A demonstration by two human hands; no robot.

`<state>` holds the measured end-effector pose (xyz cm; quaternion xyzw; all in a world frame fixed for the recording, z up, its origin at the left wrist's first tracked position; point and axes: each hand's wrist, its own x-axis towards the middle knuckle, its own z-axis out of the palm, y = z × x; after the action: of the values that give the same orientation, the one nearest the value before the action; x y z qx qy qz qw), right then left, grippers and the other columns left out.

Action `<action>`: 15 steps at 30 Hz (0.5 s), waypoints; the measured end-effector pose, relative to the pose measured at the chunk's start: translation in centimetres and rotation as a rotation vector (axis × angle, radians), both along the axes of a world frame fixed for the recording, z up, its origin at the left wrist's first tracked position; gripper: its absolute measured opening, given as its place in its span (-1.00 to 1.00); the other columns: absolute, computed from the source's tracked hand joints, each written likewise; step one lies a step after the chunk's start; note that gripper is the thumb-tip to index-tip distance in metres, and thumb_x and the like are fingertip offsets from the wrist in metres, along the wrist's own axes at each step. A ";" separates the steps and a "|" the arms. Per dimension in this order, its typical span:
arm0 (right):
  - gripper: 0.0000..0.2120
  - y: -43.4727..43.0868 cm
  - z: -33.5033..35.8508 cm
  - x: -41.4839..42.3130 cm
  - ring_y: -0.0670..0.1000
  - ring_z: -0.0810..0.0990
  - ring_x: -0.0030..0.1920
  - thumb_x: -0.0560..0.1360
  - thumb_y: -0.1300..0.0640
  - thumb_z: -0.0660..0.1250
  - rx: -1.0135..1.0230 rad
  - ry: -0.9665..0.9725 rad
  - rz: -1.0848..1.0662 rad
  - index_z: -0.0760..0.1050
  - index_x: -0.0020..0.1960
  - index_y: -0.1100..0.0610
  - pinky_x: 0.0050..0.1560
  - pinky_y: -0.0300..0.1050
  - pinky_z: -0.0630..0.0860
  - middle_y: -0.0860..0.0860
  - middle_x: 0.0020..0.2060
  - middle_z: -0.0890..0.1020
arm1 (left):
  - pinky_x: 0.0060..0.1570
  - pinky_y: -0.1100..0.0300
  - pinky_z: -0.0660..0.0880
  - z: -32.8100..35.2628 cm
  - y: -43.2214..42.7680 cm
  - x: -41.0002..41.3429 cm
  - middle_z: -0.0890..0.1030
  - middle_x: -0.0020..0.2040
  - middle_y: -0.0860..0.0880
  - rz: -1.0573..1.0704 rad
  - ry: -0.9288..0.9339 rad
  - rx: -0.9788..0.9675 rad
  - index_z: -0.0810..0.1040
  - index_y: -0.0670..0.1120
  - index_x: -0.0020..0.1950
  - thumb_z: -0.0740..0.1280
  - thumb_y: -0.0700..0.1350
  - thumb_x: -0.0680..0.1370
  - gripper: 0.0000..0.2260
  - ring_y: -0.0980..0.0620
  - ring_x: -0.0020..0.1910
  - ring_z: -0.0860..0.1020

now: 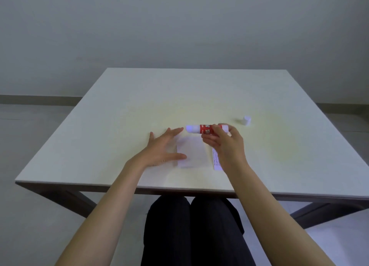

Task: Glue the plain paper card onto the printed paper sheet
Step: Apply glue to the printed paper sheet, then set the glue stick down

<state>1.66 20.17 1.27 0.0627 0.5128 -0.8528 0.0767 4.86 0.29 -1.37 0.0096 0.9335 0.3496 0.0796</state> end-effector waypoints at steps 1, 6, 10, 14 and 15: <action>-0.97 -0.4 0.3 0.4 0.07 0.68 -0.40 0.55 0.32 0.27 -0.196 -0.122 0.048 0.44 -0.07 0.25 -0.30 -0.16 0.65 0.15 -0.35 0.64 | 0.46 -0.08 -0.35 0.4 0.4 -0.1 0.16 0.51 0.18 0.039 0.083 0.038 0.15 0.13 0.51 0.41 0.11 0.45 -0.29 0.20 0.53 -0.07; -0.90 -2.7 1.2 1.9 0.05 0.71 -0.35 0.55 0.27 0.28 -0.643 -0.416 0.160 0.53 -0.11 0.28 -0.25 -0.19 0.67 0.13 -0.35 0.70 | 0.29 0.17 0.41 3.6 3.6 -0.1 0.64 0.01 0.35 0.254 0.425 0.524 0.62 0.20 0.01 0.44 0.04 0.40 -0.80 0.34 0.15 0.55; -0.80 -3.4 1.0 2.5 0.02 0.69 -0.26 0.57 0.13 0.28 -0.334 -0.303 0.219 0.50 0.15 0.20 -0.28 -0.19 0.58 0.09 -0.10 0.68 | 0.10 0.23 0.51 5.0 3.4 -0.5 0.72 -0.16 0.14 0.348 0.447 0.604 0.70 0.06 -0.16 0.46 0.00 0.37 -0.91 0.20 -0.03 0.66; -0.75 -2.4 -0.7 3.7 -0.04 0.62 -0.31 0.53 0.17 0.33 0.248 -0.069 0.171 0.47 0.21 0.10 -0.31 -0.22 0.51 0.08 0.05 0.61 | -0.29 0.35 0.39 6.8 0.2 -3.1 0.67 -0.35 0.23 0.483 0.476 0.315 0.62 0.04 -0.27 0.37 0.08 0.43 -0.84 0.35 -0.31 0.57; -0.80 -2.2 -1.2 4.1 -0.08 0.59 -0.33 0.52 0.16 0.34 0.435 0.039 0.181 0.53 0.15 0.07 -0.29 -0.26 0.49 0.04 0.04 0.62 | -0.34 0.31 0.35 7.0 -0.6 -4.0 0.66 -0.37 0.21 0.528 0.467 0.248 0.61 0.01 -0.28 0.36 0.10 0.44 -0.81 0.30 -0.34 0.56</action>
<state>5.72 18.01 0.08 0.0150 0.6893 -0.7130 0.1276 0.83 -0.30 5.63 -0.1425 0.8473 0.4569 -0.2301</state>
